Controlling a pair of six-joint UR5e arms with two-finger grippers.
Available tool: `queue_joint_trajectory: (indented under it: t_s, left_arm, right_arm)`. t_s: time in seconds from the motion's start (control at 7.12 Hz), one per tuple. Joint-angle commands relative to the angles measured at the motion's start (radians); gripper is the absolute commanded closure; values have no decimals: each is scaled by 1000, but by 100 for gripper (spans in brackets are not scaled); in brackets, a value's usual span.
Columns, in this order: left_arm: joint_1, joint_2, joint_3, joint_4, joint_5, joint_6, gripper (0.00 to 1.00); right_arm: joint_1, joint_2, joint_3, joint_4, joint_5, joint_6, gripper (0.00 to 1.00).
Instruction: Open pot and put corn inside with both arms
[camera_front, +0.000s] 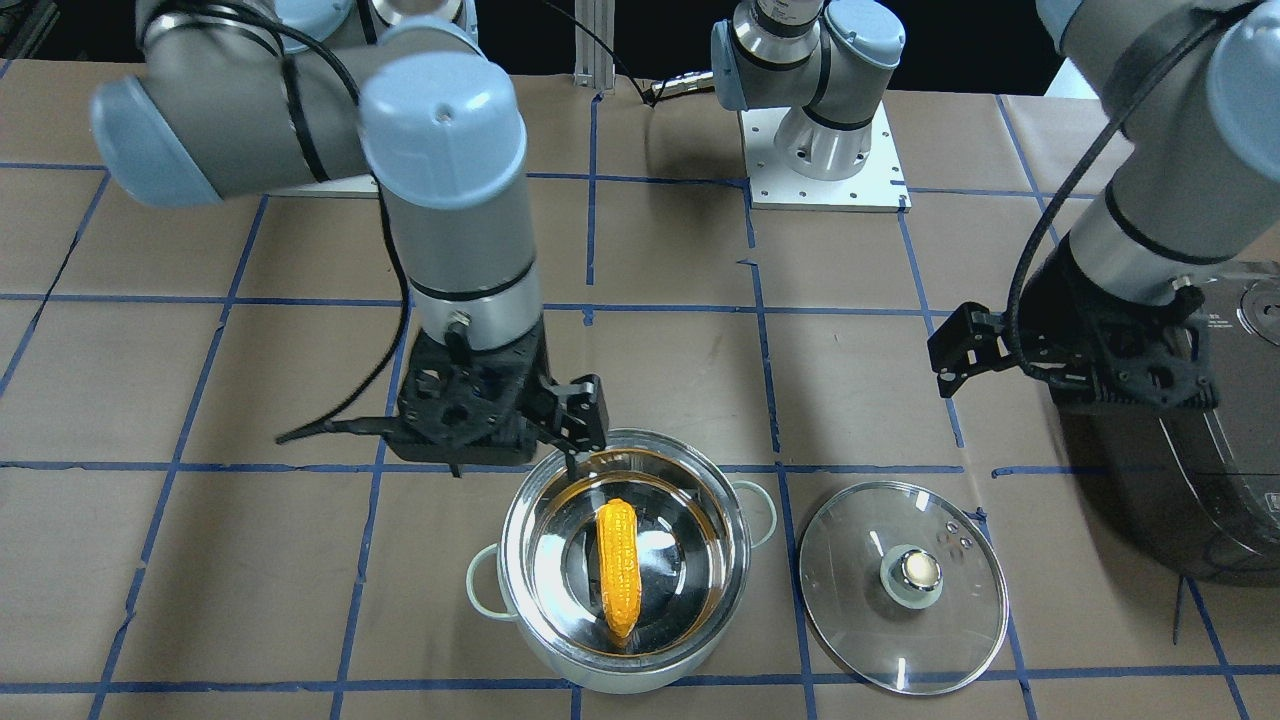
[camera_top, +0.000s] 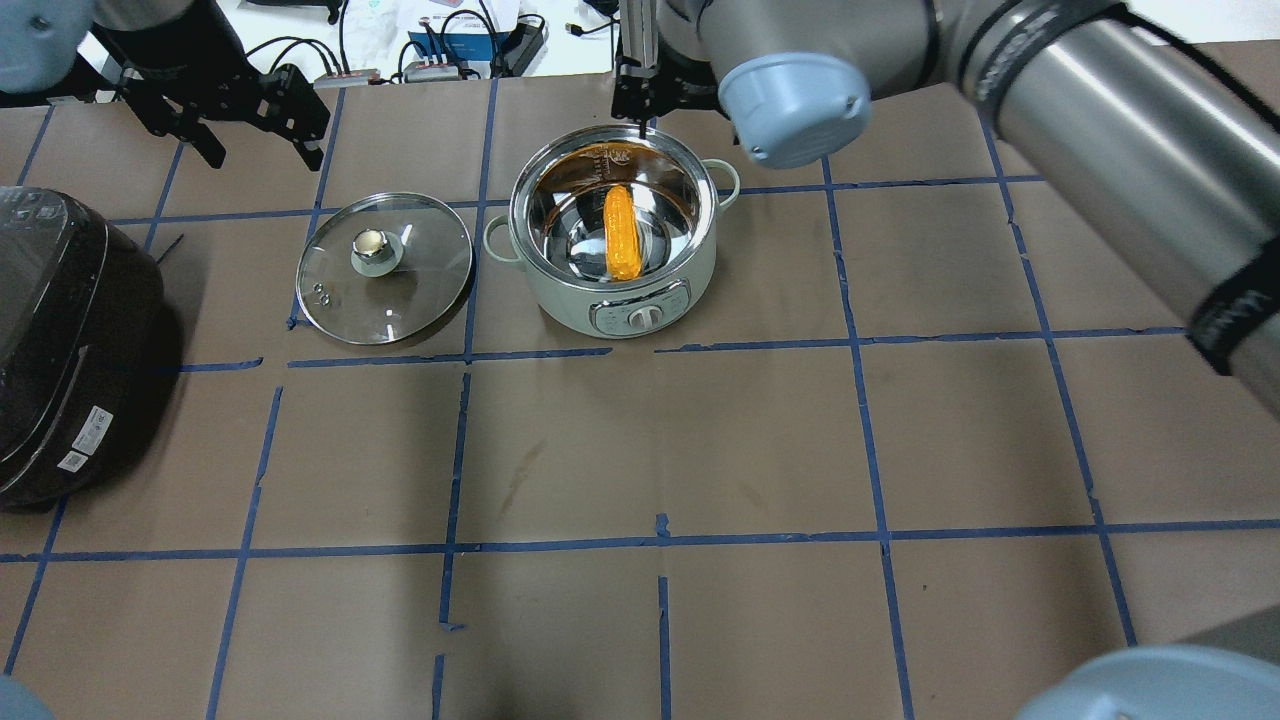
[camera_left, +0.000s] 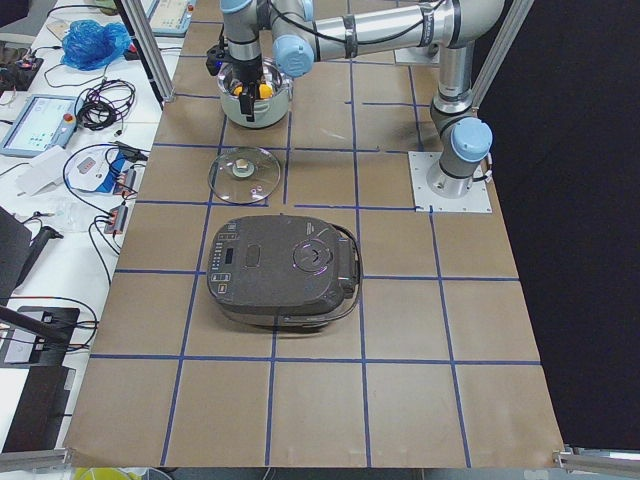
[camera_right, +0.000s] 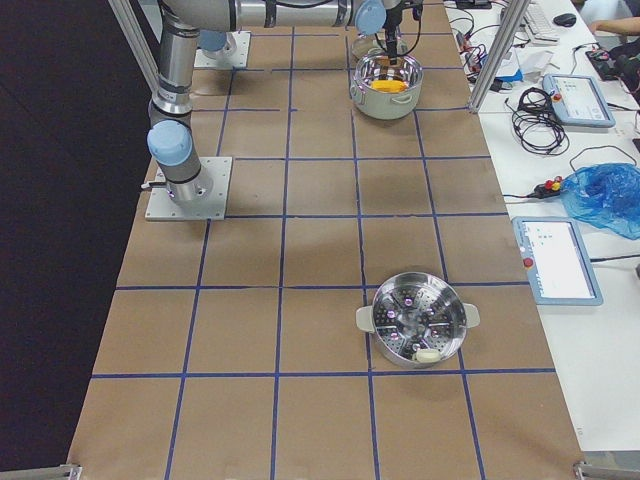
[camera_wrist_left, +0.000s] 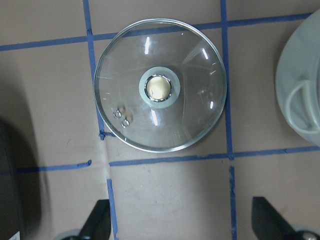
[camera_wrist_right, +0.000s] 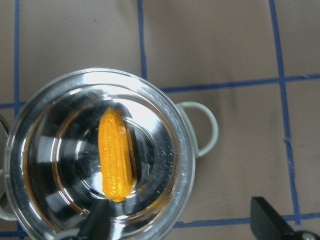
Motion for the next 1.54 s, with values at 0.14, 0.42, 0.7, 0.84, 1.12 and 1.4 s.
queue_joint_trajectory:
  t_s: [0.14, 0.42, 0.7, 0.84, 1.12, 1.4]
  left_arm:
    - [-89, 131, -20, -79, -3, -19, 0]
    - [-148, 141, -82, -15, 4, -17, 0]
    - [-149, 148, -103, 1, 4, -21, 0]
    - [-148, 155, -111, 0, 6, -19, 0]
    - [-137, 158, -122, 6, 4, -19, 0]
    - [-108, 162, -120, -2, 6, -69, 0]
  right_arm:
    - [-145, -214, 70, 347, -12, -152, 3]
    - [-185, -332, 204, 354, -14, -172, 4]
    - [-185, -339, 225, 338, -8, -172, 3]
    - [-185, -339, 223, 332, -8, -172, 1]
    - [-187, -339, 225, 314, -2, -172, 0]
    - [-187, -337, 222, 289, 3, -174, 0]
